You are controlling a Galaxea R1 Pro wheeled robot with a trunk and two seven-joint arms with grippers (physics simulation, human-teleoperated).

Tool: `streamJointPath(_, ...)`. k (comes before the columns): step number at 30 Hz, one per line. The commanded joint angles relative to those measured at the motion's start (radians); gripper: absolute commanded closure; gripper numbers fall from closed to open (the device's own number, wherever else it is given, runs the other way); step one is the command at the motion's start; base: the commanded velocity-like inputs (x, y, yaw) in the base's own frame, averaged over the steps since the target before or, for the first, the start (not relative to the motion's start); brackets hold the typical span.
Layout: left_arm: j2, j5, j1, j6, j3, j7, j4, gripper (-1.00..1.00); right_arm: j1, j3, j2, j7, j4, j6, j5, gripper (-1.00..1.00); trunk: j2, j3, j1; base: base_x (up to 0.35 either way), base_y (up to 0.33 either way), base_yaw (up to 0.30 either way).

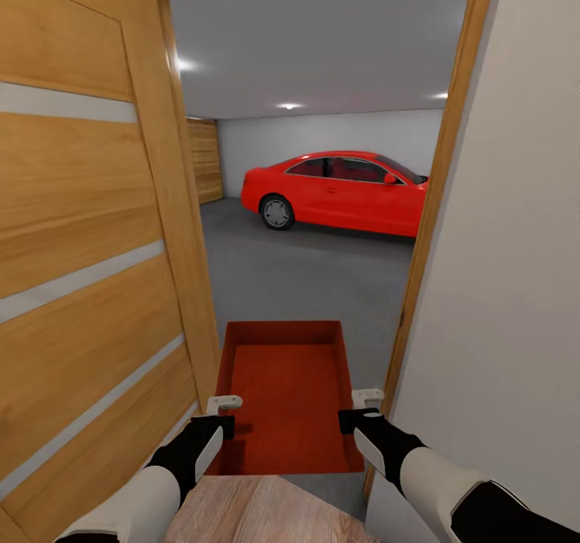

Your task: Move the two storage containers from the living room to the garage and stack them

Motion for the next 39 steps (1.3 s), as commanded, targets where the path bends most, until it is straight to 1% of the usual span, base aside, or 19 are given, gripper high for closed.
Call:
streamJointPath(1,0.033,0.022,0.0,0.004,-0.007,0.006,0.002,1.0,-0.001,0.009,-0.005,-0.006,-0.005,-0.03,0.004,1.0,-0.002,-0.002,0.001,0.0,0.0,-0.01)
streamJointPath(26,0.033,0.023,0.0,0.004,-0.008,0.006,0.002,1.0,-0.001,0.009,-0.006,-0.006,-0.005,-0.03,0.004,1.0,-0.002,-0.002,0.001,0.001,0.001,-0.001)
streamJointPath(34,0.033,0.023,0.0,0.004,-0.008,0.006,0.002,1.0,-0.001,0.009,-0.006,-0.006,-0.005,-0.03,0.004,1.0,-0.002,-0.002,0.001,0.083,0.132,-0.007)
streamJointPath(39,0.033,0.023,0.0,0.004,-0.008,0.005,0.002,1.0,-0.001,0.009,-0.005,-0.006,-0.005,-0.03,0.004,1.0,-0.002,-0.002,0.001,0.106,0.184,-0.127)
